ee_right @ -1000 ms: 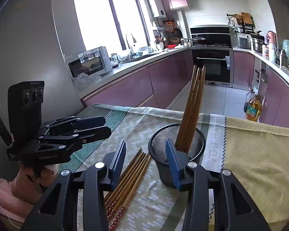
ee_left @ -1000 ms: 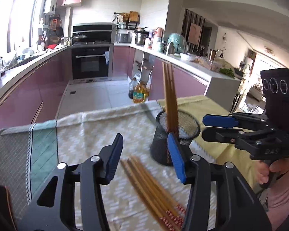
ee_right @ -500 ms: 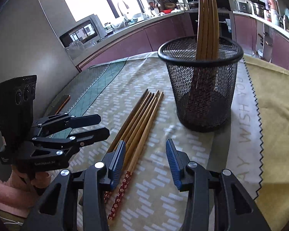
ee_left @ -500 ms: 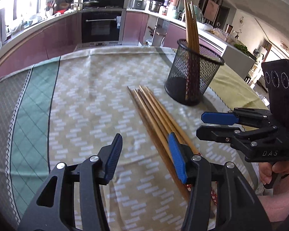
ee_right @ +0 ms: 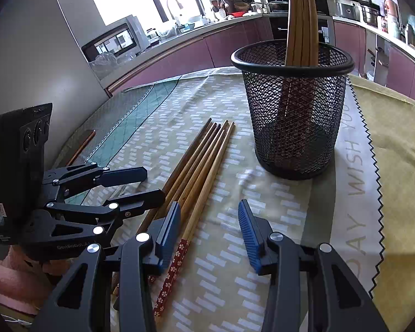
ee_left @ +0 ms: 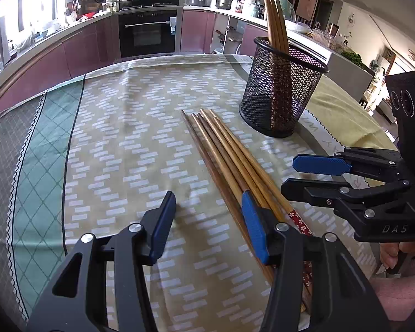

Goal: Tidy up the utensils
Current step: 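Move both grippers back over the remaining chopsticks on the cloth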

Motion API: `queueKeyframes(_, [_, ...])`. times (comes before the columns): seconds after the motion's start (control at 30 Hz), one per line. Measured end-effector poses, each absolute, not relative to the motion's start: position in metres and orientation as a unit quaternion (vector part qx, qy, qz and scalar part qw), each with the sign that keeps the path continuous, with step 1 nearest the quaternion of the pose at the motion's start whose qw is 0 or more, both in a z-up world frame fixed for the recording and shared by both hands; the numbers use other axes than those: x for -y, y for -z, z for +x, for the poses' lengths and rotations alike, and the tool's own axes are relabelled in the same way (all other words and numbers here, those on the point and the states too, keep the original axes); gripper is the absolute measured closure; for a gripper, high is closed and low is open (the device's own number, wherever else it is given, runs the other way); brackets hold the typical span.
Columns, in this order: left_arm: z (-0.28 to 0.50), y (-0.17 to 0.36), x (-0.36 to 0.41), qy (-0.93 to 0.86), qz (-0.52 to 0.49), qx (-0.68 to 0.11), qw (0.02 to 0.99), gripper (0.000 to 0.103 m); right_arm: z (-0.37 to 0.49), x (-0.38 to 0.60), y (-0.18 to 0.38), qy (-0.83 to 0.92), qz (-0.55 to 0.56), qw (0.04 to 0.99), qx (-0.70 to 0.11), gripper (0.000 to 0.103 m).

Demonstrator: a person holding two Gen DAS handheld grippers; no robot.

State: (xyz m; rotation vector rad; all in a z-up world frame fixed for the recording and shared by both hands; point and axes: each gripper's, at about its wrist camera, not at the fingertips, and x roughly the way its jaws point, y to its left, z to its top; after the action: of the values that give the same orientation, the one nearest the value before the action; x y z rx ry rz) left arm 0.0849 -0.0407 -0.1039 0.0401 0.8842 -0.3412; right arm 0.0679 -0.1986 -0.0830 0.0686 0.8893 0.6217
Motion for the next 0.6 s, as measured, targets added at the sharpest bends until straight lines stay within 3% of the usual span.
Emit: queueKeyframes(0.6, [0.09, 0.105, 0.043, 0.158, 0.036, -0.432, 0.888, 0.057, 0.068, 0.177, 0.085, -0.273, -0.028, 0.865, -0.421, 0.063])
